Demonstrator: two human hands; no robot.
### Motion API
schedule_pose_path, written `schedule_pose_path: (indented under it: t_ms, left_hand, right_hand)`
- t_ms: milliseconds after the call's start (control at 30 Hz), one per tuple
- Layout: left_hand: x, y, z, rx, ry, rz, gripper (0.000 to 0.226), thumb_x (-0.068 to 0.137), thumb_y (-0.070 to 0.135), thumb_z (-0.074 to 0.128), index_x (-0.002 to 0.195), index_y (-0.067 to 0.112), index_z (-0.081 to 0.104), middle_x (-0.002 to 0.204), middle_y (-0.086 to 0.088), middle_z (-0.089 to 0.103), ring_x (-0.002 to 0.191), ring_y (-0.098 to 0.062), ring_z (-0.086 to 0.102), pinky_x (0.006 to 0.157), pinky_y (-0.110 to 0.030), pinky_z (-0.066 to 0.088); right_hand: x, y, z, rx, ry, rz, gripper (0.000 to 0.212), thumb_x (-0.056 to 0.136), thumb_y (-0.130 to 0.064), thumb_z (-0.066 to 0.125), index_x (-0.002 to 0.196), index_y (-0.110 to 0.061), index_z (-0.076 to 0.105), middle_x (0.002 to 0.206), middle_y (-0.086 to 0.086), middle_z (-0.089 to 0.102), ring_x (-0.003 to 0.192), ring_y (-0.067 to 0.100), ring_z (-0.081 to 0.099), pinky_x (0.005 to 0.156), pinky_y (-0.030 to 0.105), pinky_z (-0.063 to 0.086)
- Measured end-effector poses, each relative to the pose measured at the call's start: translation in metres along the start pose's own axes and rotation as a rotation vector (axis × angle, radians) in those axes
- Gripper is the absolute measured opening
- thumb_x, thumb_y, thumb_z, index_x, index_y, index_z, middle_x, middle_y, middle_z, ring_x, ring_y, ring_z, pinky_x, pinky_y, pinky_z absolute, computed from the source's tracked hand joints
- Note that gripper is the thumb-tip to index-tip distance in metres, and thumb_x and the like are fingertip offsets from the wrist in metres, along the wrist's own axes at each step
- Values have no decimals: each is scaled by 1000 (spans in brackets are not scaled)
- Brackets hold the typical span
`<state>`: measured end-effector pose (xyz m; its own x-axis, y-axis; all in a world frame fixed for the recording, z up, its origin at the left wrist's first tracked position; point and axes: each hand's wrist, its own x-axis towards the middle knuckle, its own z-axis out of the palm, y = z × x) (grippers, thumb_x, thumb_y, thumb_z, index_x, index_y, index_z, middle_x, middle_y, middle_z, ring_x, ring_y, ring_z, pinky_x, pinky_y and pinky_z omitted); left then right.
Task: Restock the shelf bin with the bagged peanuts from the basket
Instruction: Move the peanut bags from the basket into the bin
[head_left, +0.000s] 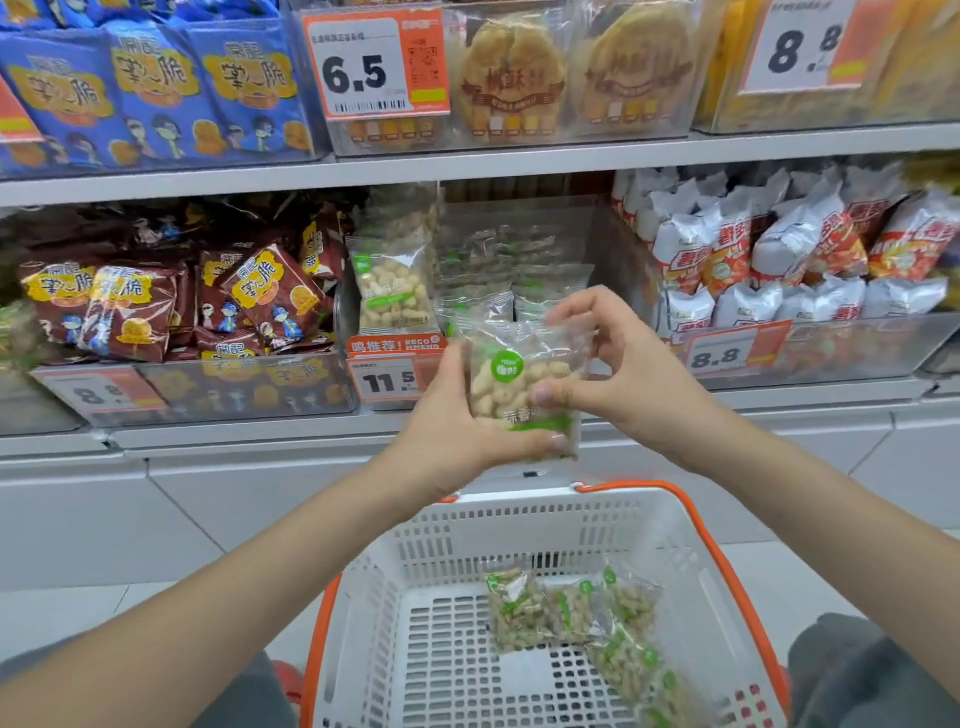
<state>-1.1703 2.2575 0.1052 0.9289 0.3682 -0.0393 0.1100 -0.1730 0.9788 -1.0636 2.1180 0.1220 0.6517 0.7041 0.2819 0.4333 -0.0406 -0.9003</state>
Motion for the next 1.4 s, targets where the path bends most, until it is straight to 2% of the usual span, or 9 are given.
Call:
schedule_pose_path:
  t_ms: [167,233,333,400,500,700,1000,1233,1400]
  left_hand:
    - [-5,2,6,-91,22,97,92,54,-5,87,128,17,36,109,-3,68,92,-7,68,84,-24,55]
    - [-7,-3,8,-90,-45,104,95,53,-6,86,128,18,31,107,-6,69,91,-10,69,80,-23,56]
    - [-8,-19,10,30,-31,6,123,45,36,95,139,32,15,125,-8,58,113,-18,60,95,-33,50]
    - [-7,-23,9,243,29,12,110,45,58,86,132,32,23,128,-1,43,122,-13,40,99,-28,37]
    - [-8,-22,0,568,170,157,91,64,65,68,136,32,22,112,8,21,111,-8,20,99,-22,22]
    - [18,-35,-42,884,275,285,75,82,63,51,139,21,26,118,-1,27,113,-17,22,97,-30,28]
    - [55,-68,-77,1168,302,355,61,75,54,53,122,19,42,105,-5,38,98,-23,31,77,-38,45]
    - [75,-84,-74,1177,477,472,46,69,47,53,105,20,45,89,-8,47,82,-28,41,66,-37,47]
    - [78,-84,-78,1197,495,507,43,71,44,55,105,19,44,88,-8,48,80,-28,43,66,-38,47]
  right_hand:
    - [-2,14,10,289,-116,182,99,53,-20,90,133,-24,31,119,9,59,103,18,64,88,28,54]
    - [-4,18,16,410,-220,271,106,41,-21,95,129,-14,36,103,8,72,94,19,70,85,28,55]
    - [-7,24,21,392,-175,269,68,57,-4,86,112,-14,48,81,0,75,79,12,71,71,21,56]
    - [-6,28,23,396,-134,294,61,58,-7,85,109,-12,51,86,5,75,82,16,72,73,26,57]
    - [3,34,23,369,-73,376,82,46,-31,95,115,-5,59,101,13,72,89,23,70,81,35,57]
    - [75,13,-8,323,86,374,26,69,-26,78,91,-17,68,81,0,73,72,14,68,69,29,58]
    - [226,43,-1,-65,262,261,135,17,-71,84,135,-18,46,130,0,59,115,18,59,92,37,53]
    - [306,88,7,-50,178,221,116,28,-72,85,130,-26,54,130,-4,60,118,18,57,103,45,45]
    - [322,96,25,-167,121,198,113,43,-69,83,134,-14,47,129,-4,56,119,16,54,105,31,42]
